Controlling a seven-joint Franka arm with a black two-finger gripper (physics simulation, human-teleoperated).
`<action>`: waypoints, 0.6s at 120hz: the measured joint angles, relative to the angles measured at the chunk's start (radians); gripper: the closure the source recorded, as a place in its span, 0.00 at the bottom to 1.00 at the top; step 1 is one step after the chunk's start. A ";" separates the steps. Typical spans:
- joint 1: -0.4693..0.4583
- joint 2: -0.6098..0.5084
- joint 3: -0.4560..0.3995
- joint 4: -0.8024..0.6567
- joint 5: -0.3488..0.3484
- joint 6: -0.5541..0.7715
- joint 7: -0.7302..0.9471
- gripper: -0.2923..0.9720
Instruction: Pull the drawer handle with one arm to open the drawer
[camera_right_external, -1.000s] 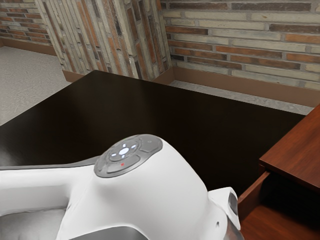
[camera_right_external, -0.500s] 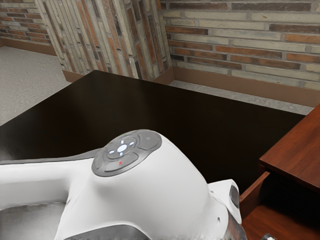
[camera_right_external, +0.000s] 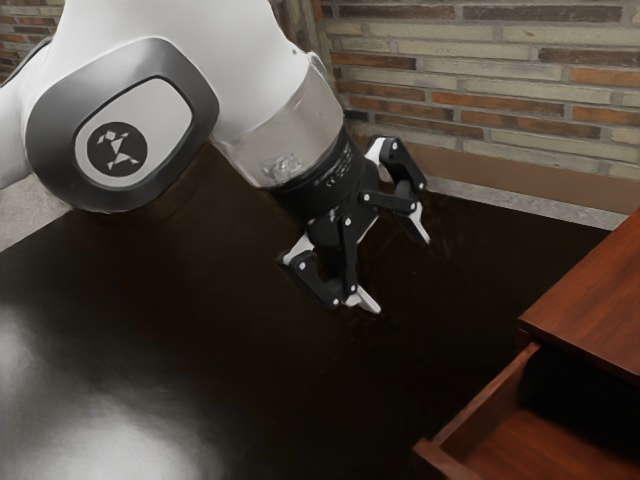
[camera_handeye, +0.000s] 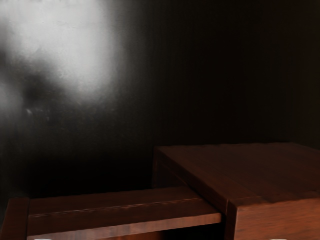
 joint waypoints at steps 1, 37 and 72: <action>0.016 -0.001 0.004 0.006 0.000 -0.014 0.003 0.33; 0.469 -0.015 -0.114 -0.019 0.011 -0.297 0.092 0.25; 0.469 -0.004 -0.262 -0.066 0.004 -0.357 0.146 0.24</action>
